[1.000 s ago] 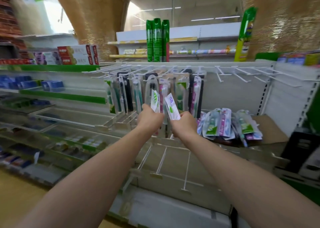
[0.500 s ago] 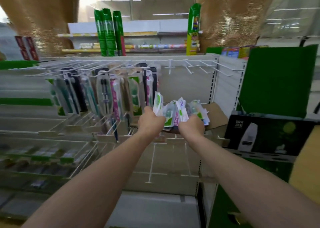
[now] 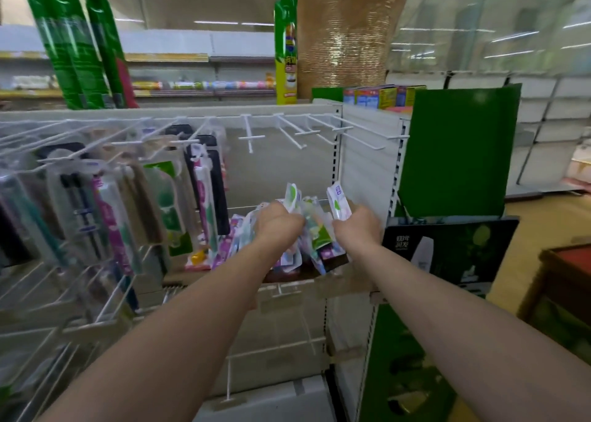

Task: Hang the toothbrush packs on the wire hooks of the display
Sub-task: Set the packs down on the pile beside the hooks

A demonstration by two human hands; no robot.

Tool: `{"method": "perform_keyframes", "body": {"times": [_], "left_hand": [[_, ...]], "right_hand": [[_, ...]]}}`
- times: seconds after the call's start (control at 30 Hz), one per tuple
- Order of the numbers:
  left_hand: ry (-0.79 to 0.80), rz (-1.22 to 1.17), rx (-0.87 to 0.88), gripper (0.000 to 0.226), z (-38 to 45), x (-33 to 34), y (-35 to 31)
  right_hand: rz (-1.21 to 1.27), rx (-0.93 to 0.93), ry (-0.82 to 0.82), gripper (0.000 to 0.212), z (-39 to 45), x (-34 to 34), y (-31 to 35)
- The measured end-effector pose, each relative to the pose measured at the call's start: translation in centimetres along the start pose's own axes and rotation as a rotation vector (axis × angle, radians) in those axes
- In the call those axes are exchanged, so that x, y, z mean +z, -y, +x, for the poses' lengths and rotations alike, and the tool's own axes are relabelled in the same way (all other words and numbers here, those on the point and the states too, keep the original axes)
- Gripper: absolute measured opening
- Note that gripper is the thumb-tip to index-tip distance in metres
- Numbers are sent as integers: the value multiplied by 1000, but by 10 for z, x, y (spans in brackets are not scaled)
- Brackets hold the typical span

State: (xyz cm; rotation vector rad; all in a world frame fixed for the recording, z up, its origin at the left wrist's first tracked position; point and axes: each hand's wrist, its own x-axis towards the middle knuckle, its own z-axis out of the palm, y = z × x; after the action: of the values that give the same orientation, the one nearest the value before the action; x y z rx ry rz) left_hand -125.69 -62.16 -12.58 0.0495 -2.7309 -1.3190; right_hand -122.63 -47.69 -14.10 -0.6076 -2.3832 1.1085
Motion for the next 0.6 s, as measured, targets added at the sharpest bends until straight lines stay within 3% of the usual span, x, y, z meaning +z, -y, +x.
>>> {"method": "perform_keyframes", "body": {"times": [0.17,0.33,0.43,0.6], "left_hand": [[32,69,42,40,25,24,0],[64,132,104,37,32,29,6],[103,227,97,22,33,30,9],[84,368,108,46,27,24,4]], "right_hand": [[-96,118,2,27,28,15,-10],[-152,84,5,27,34,23,-16],[-159,90,11,28,35,24,-20],[-206,47,-27,29,28,18,-10]]}}
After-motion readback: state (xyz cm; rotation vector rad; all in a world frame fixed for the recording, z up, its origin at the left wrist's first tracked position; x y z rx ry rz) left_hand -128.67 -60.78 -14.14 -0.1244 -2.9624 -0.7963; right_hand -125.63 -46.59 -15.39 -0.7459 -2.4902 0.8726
